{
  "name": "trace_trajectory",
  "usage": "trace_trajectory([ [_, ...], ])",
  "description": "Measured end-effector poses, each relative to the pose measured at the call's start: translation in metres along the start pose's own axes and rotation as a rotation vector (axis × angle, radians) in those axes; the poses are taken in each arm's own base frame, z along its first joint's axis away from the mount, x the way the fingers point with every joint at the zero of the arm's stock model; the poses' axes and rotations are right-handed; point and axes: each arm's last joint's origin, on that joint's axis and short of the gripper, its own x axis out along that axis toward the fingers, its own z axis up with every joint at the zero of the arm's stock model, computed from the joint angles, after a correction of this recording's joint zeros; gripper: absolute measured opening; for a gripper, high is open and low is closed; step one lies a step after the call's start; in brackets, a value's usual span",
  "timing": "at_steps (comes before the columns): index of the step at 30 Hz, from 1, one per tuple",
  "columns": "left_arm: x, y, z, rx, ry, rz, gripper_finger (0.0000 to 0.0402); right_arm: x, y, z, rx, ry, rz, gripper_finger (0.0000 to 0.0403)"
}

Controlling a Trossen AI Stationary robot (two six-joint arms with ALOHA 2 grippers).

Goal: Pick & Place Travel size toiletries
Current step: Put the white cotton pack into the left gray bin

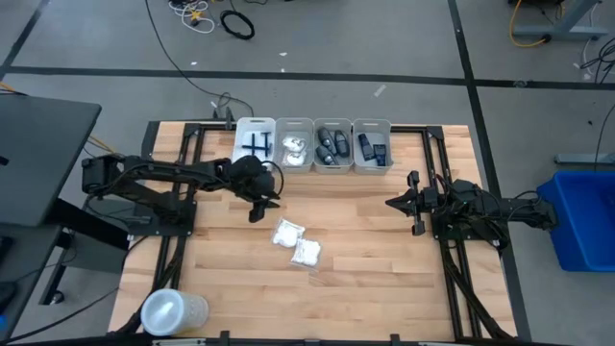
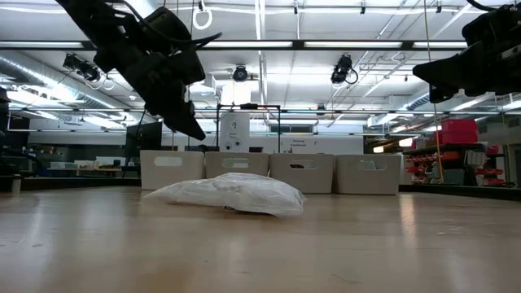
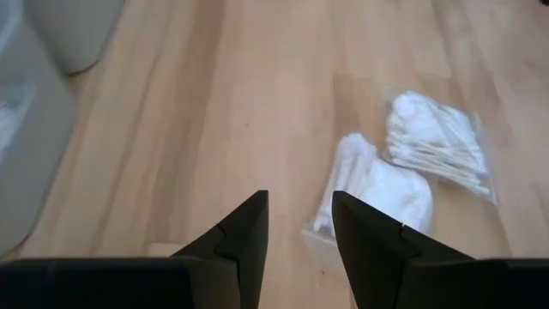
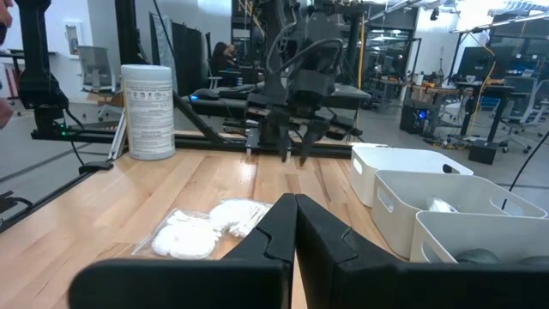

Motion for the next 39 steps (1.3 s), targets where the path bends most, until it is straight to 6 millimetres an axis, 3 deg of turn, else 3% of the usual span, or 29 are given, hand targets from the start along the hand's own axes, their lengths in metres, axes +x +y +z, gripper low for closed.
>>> trace_trajectory([
  [9, 0.01, -0.002, -0.016, 0.056, -0.067, -0.14, 0.0138, 0.0, 0.0, 0.0, 0.0, 0.0, 0.0, 0.0014],
  [18, 0.039, 0.003, -0.029, 0.043, -0.073, -0.298, 0.0138, 0.0, 0.0, 0.0, 0.0, 0.0, 0.0, 0.0014],
  [28, 0.059, 0.012, -0.043, -0.031, -0.016, -0.31, 0.0138, 0.0, 0.0, 0.0, 0.0, 0.0, 0.0, 0.0014],
  [39, 0.058, 0.022, -0.045, -0.034, -0.008, -0.215, 0.0158, 0.0, 0.0, 0.0, 0.0, 0.0, 0.0, 0.0014],
])
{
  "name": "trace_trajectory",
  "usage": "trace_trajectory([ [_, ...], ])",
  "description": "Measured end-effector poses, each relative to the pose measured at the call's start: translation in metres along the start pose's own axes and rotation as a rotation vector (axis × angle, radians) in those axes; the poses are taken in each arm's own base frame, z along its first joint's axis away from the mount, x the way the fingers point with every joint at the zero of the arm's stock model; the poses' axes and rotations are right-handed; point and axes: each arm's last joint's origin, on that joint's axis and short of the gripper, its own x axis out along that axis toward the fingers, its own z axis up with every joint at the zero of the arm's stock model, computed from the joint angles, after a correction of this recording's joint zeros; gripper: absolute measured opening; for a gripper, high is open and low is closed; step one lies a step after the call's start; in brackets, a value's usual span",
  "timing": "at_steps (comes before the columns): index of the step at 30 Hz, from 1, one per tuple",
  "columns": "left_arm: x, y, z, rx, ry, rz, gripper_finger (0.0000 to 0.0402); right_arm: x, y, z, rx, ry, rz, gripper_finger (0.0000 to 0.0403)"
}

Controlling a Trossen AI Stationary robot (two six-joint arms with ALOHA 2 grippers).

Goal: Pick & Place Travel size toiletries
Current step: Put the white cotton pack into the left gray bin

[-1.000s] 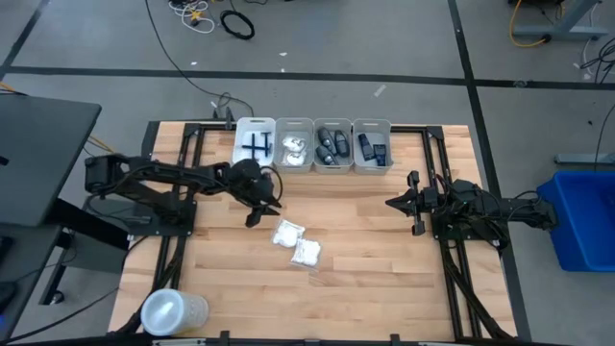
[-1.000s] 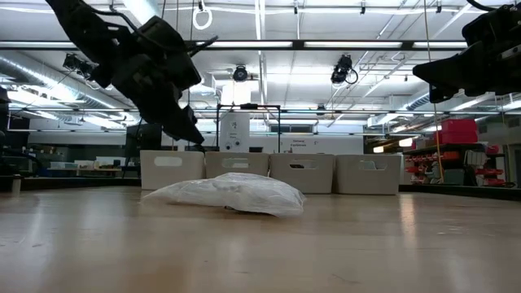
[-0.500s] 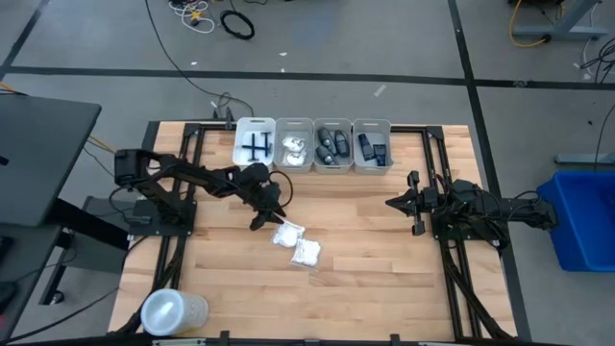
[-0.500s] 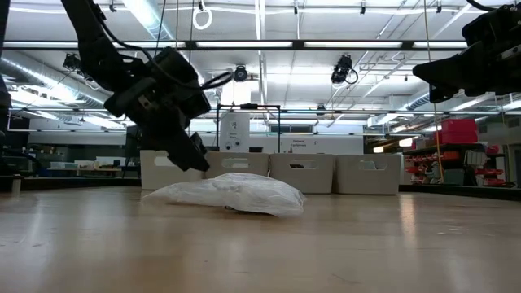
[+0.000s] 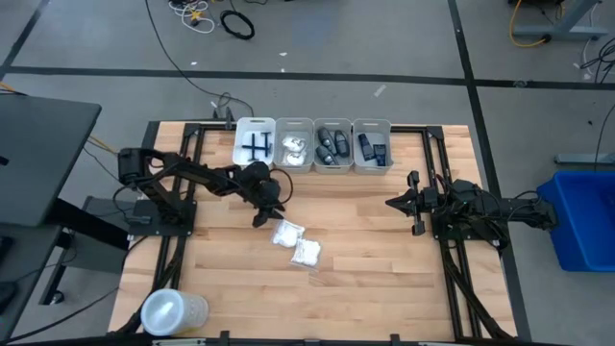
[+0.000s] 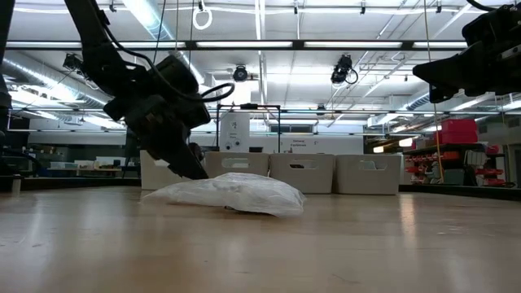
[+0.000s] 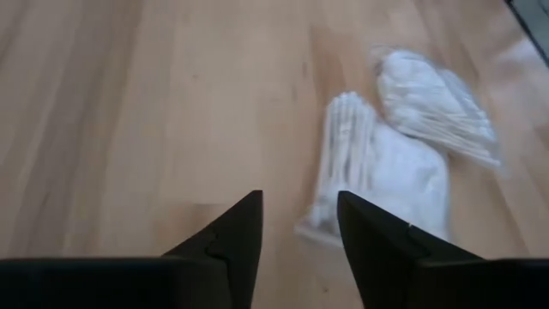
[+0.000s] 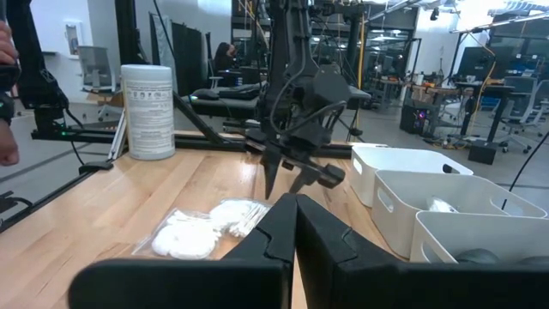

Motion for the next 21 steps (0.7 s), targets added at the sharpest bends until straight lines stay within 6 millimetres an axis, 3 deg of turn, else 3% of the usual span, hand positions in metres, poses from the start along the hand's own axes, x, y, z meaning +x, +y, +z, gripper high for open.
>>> trace_trajectory([
  [10, -0.001, 0.003, -0.008, -0.061, 0.076, 0.031, 0.0233, 0.0, 0.0, 0.0, 0.0, 0.0, 0.0, 0.0014],
  [21, 0.011, 0.01, -0.018, -0.106, 0.087, -0.11, 0.0217, 0.0, 0.0, 0.0, 0.0, 0.0, 0.0, 0.0014],
])
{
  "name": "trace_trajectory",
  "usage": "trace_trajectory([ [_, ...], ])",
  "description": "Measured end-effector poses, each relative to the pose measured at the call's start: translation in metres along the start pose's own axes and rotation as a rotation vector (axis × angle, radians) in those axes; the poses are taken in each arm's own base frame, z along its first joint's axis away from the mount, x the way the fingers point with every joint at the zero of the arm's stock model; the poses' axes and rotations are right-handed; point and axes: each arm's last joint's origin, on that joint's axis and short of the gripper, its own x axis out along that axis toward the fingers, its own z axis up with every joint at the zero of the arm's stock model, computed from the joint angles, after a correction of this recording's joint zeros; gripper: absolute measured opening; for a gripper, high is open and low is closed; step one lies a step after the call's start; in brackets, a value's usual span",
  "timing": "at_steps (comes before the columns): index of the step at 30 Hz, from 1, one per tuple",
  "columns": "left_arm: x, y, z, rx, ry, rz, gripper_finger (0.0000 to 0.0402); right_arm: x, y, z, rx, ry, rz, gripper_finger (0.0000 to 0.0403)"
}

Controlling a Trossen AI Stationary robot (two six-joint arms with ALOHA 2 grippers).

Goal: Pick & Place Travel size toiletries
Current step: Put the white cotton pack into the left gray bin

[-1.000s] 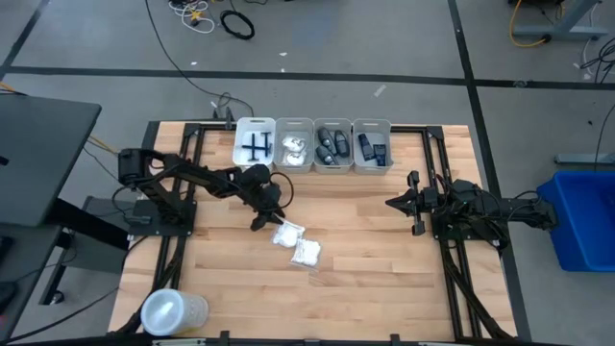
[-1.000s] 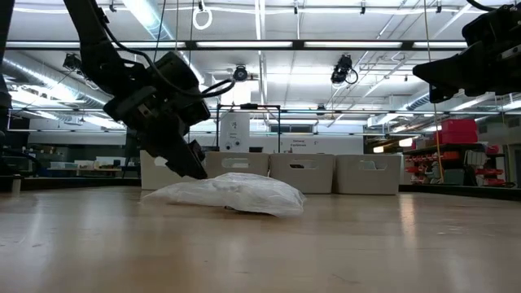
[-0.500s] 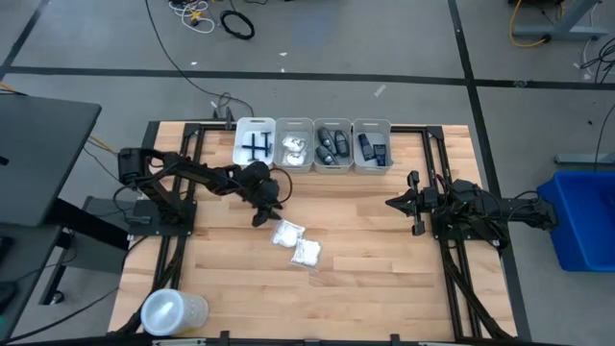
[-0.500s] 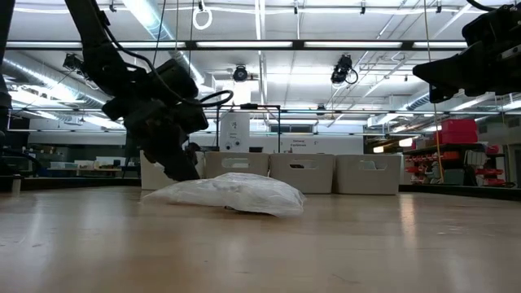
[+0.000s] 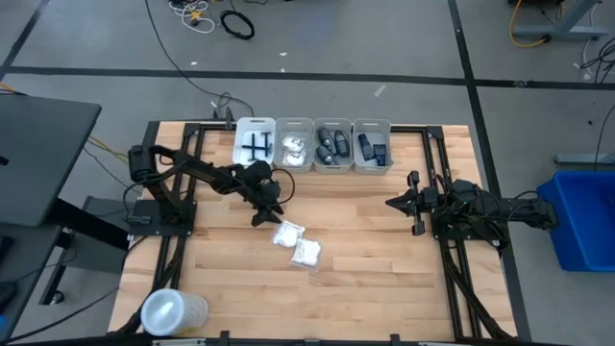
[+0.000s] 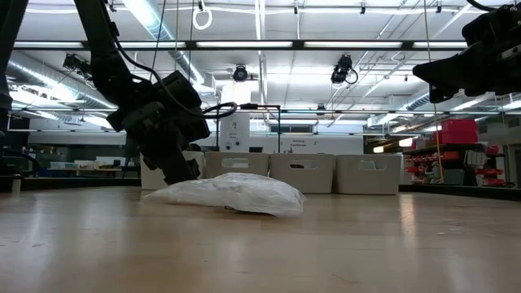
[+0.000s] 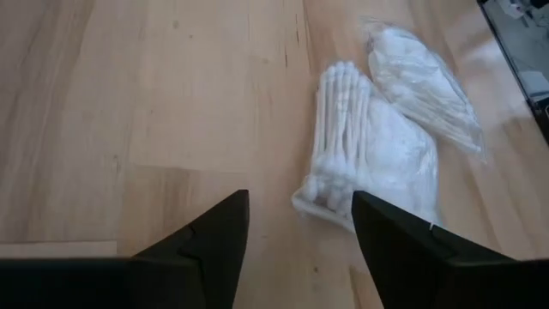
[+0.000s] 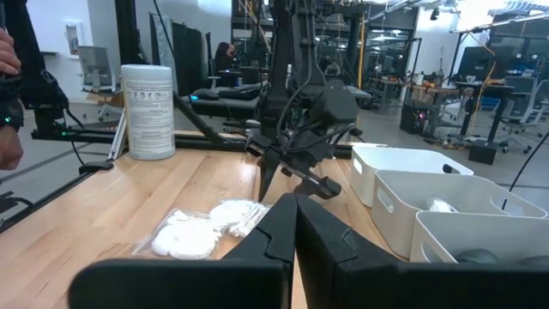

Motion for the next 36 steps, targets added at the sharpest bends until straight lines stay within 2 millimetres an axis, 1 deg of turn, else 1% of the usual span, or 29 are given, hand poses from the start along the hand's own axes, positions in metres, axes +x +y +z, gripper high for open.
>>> trace_trajectory([
  [8, -0.0003, 0.0004, -0.0014, -0.007, 0.005, -0.022, 0.0187, 0.0, 0.0, 0.0, 0.0, 0.0, 0.0, 0.0014],
  [25, -0.0016, 0.0016, -0.0024, -0.008, 0.007, -0.033, 0.007, 0.0, 0.0, 0.0, 0.0, 0.0, 0.0, 0.0014],
  [36, -0.0015, 0.0017, -0.0026, -0.01, 0.008, -0.031, 0.0022, 0.0, 0.0, 0.0, 0.0, 0.0, 0.0, 0.0014],
])
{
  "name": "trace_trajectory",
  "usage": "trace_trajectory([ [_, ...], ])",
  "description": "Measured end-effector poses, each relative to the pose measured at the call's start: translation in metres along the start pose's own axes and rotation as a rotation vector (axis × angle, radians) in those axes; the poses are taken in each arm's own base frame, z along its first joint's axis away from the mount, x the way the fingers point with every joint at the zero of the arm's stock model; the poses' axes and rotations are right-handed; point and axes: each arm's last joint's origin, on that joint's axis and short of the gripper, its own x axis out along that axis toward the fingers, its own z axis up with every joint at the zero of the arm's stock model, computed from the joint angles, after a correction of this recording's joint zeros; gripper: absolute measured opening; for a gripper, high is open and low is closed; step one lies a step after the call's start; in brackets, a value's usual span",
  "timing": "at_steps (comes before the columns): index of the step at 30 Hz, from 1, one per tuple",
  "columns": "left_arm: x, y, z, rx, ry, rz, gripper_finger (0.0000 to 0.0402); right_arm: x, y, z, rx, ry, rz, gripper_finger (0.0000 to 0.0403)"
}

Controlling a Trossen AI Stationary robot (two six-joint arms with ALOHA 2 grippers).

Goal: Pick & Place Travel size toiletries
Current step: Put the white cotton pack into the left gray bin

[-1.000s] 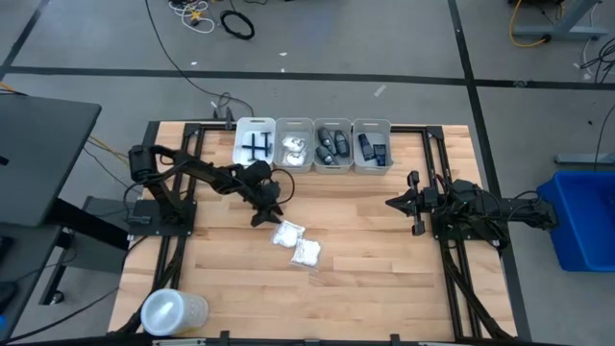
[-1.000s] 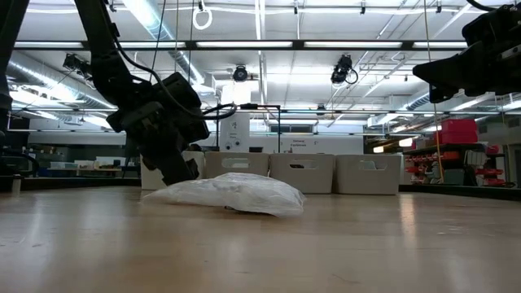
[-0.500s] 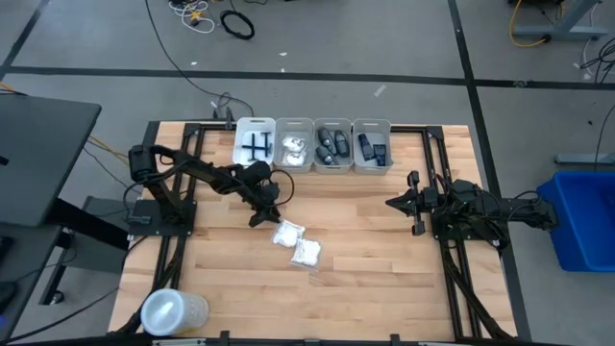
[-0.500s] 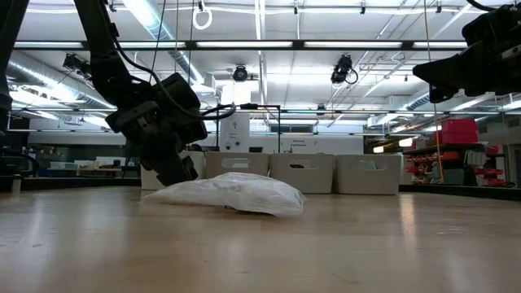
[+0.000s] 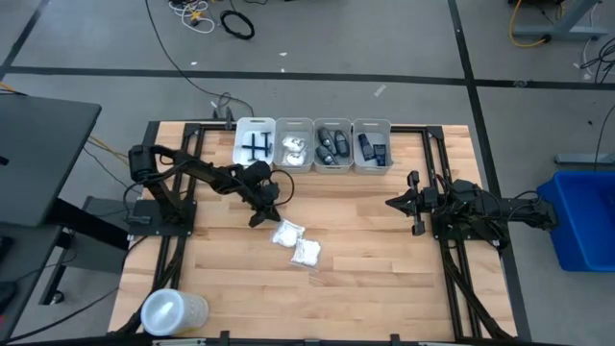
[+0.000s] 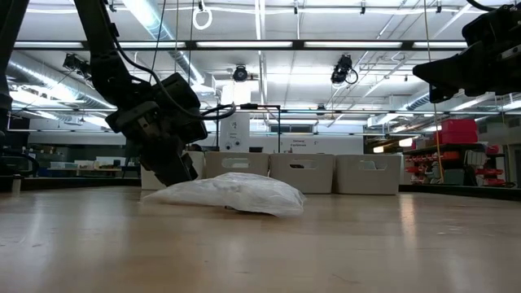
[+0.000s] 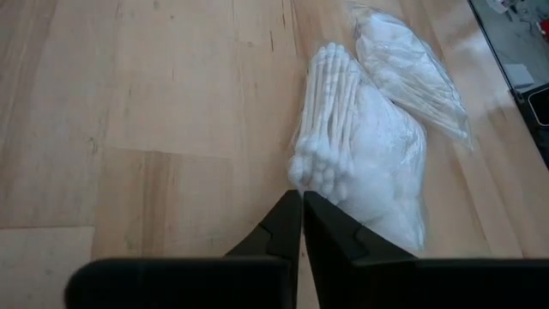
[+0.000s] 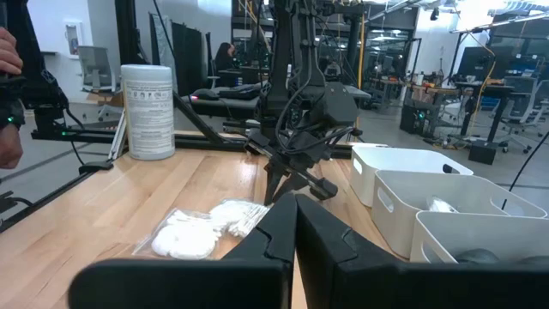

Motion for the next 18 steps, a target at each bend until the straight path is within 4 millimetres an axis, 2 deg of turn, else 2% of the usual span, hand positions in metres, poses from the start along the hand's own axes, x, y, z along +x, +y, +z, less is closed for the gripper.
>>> trace_trajectory([
  [7, 0.0, 0.0, 0.0, -0.004, -0.002, 0.002, 0.0008, 0.0, 0.0, 0.0, 0.0, 0.0, 0.0, 0.0014],
  [18, 0.0, 0.001, 0.01, -0.037, -0.014, 0.002, 0.0008, 0.0, 0.0, 0.0, 0.0, 0.0, 0.0, 0.0014],
])
